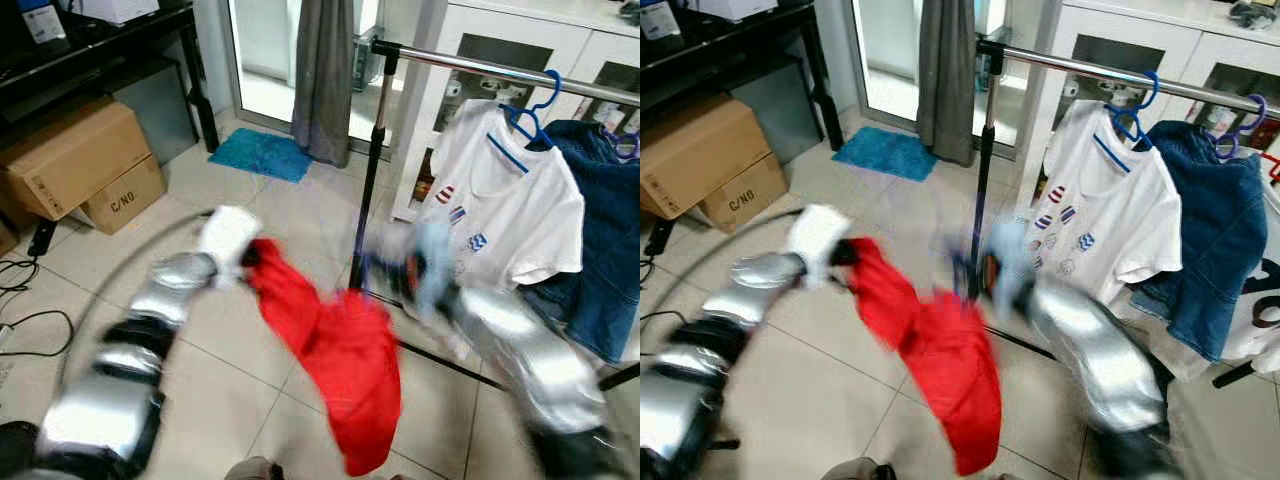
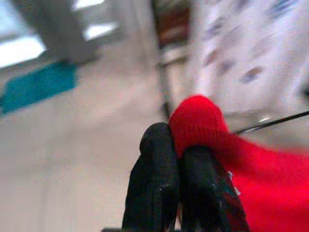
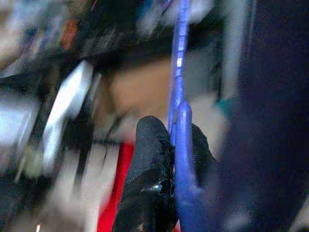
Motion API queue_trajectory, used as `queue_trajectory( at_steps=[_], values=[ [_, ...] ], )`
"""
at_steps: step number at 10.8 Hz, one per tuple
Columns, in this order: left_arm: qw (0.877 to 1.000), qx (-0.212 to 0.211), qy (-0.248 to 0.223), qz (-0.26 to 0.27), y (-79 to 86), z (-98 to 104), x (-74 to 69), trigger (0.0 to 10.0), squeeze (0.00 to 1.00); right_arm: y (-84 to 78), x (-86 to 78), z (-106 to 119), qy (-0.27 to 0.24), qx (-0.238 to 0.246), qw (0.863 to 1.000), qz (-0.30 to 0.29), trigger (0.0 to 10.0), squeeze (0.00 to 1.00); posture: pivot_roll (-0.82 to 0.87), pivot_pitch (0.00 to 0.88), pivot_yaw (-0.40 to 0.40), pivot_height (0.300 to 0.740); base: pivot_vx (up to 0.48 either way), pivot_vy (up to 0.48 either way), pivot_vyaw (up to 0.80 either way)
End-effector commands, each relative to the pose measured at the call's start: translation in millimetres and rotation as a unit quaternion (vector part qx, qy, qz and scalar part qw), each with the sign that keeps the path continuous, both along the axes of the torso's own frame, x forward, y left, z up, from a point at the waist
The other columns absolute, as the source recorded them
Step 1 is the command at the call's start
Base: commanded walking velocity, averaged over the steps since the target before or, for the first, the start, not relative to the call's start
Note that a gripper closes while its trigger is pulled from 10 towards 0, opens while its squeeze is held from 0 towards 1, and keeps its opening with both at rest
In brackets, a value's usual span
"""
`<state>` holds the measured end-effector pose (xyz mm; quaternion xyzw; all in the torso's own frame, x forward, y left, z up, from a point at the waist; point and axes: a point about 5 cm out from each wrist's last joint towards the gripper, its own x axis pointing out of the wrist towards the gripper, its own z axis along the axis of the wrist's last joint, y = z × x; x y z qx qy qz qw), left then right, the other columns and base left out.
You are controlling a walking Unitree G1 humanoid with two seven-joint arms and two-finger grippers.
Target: Hang hanger
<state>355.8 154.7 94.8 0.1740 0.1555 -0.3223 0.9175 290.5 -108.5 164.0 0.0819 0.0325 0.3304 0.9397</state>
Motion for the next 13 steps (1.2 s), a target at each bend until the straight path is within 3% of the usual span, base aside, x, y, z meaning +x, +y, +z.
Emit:
queue_trajectory(
  at_steps=[1, 2, 3, 4, 5, 6, 7, 8, 9, 10, 11, 12, 13],
  values=[
    [0.999, -0.020, -0.013, -0.028, -11.2, 9, 0.0, 0.0, 0.00, -13.8, 8.3, 10, -0.019, 0.045, 0.996, -0.073, 0.0, 0.00, -0.10, 0.000, 0.027, 0.740, 0.000, 0.000, 0.00],
    [0.990, -0.102, -0.024, -0.097, -47.4, 25, -11.5, 0.0, 0.00, -27.1, 22.1, 18, -0.037, 0.154, 0.968, -0.195, 0.0, 0.00, -0.09, 0.000, 0.033, 0.740, 0.000, 0.000, 0.00],
    [0.982, -0.140, -0.024, -0.122, -57.5, 36, -20.1, 0.0, 0.00, -37.1, 23.3, 13, -0.046, 0.135, 0.960, -0.242, 0.0, 0.00, -0.09, 0.000, 0.033, 0.740, 0.000, 0.000, 0.00],
    [0.985, -0.140, -0.031, -0.100, -49.1, 40, -23.3, 0.0, 0.00, -46.7, 22.1, 4, -0.034, 0.094, 0.957, -0.272, 0.0, 0.00, -0.08, 0.000, 0.025, 0.740, 0.000, 0.000, 0.00],
    [0.990, -0.120, -0.032, -0.071, -32.5, 38, -29.2, 0.0, 0.00, -52.3, 19.0, -8, -0.026, 0.007, 0.960, -0.278, 0.0, 0.00, -0.07, 0.000, 0.027, 0.740, 0.000, 0.000, 0.00],
    [0.993, -0.105, -0.036, -0.035, -15.6, 34, -38.6, 0.0, 0.00, -61.9, 11.4, -27, 0.009, -0.040, 0.954, -0.296, 0.4, 0.00, -0.07, 0.000, 0.024, 0.740, 0.000, 0.000, 0.00],
    [0.992, -0.118, -0.027, 0.026, 3.6, 28, -53.2, 0.0, 0.00, -71.3, -4.6, -52, 0.062, -0.071, 0.946, -0.311, 10.0, 0.00, -0.05, 0.016, 0.010, 0.740, 0.000, 0.000, 0.00],
    [0.989, -0.119, -0.021, 0.082, 17.6, 21, -64.7, 0.0, 0.00, -67.4, -20.0, -66, 0.082, -0.119, 0.950, -0.278, 10.0, 0.00, -0.05, 0.025, 0.006, 0.740, 0.000, 0.000, 0.00],
    [0.982, -0.133, -0.020, 0.130, 25.3, 16, -71.6, 7.4, 0.00, -66.3, -31.1, -76, 0.111, -0.124, 0.943, -0.287, 10.0, 0.00, -0.06, 0.035, 0.005, 0.740, 0.000, 0.000, 0.00],
    [0.975, -0.148, -0.025, 0.164, 27.7, 14, -77.2, 9.1, 0.00, -66.7, -37.7, -80, 0.128, -0.113, 0.940, -0.296, 10.0, 0.00, -0.07, 0.038, 0.001, 0.740, 0.000, 0.000, -0.80],
    [0.964, -0.164, -0.032, 0.205, 26.3, 14, -75.4, 10.0, 0.00, -69.7, -39.0, -79, 0.117, -0.111, 0.934, -0.318, 10.0, 0.00, -0.07, 0.043, -0.002, 0.740, 0.000, 0.000, -0.80],
    [0.961, -0.175, -0.036, 0.212, 20.4, 17, -72.9, 10.0, 0.00, -70.8, -38.1, -76, 0.109, -0.089, 0.935, -0.326, 10.0, 0.00, -0.08, 0.055, -0.001, 0.740, 0.000, 0.000, -0.80],
    [0.949, -0.201, -0.076, 0.232, 11.9, 22, -68.7, 10.0, 0.00, -74.5, -34.3, -73, 0.092, -0.030, 0.936, -0.339, 10.0, 0.00, -0.09, 0.040, 0.007, 0.740, 0.000, 0.000, -0.80]
  ],
)
